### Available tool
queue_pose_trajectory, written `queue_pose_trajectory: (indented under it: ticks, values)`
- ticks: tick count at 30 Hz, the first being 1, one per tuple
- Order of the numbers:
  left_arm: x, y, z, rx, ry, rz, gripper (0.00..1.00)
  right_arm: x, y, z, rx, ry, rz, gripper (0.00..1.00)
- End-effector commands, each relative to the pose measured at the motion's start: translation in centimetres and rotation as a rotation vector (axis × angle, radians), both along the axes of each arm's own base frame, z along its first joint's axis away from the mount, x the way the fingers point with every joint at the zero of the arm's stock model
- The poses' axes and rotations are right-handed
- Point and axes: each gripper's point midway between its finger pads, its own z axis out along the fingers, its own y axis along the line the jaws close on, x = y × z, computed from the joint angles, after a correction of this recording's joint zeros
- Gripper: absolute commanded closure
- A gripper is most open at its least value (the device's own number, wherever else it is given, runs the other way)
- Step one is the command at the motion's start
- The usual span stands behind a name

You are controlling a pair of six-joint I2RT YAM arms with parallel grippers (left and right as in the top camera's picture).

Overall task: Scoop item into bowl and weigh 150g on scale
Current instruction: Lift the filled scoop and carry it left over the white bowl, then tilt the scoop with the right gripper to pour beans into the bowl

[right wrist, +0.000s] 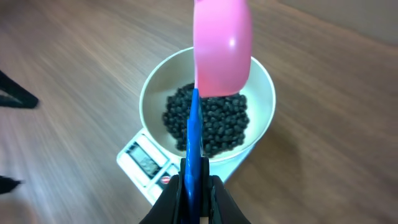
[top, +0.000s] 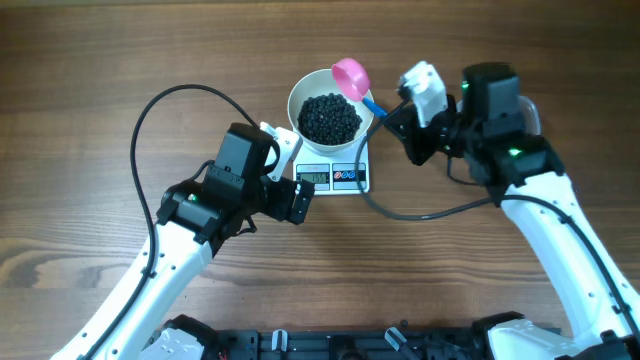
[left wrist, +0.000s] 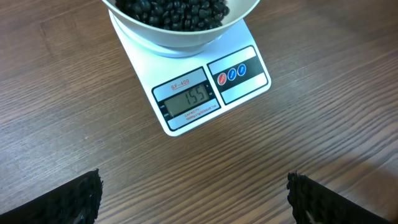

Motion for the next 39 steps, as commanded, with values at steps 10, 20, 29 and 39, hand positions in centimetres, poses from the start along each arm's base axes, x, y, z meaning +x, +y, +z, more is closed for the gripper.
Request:
queue_pose_trajectory:
  ticks: [10,20,29,39]
  values:
    - [0.4,-0.2,0.6,-0.003,-0.017,0.002,0.00,1.0,1.9,-4.7,-0.128,0.029,0.049,0.96]
    - [0.4,-0.2,0.6,-0.003,-0.017,0.003,0.00,2.2,2.4,-5.8,-0.127,0.018,0.050,0.96]
    - [0.4,-0.2,0.6,-0.003,-0.017,0.002,0.00,3.0,1.8,-6.9,-0.176,0.011,0.036,0.96]
    - [0.4,-0.2,0.6,-0.003,-0.017,0.003,0.00,3.0,1.8,-7.1,-0.180,0.014,0.034,0.96]
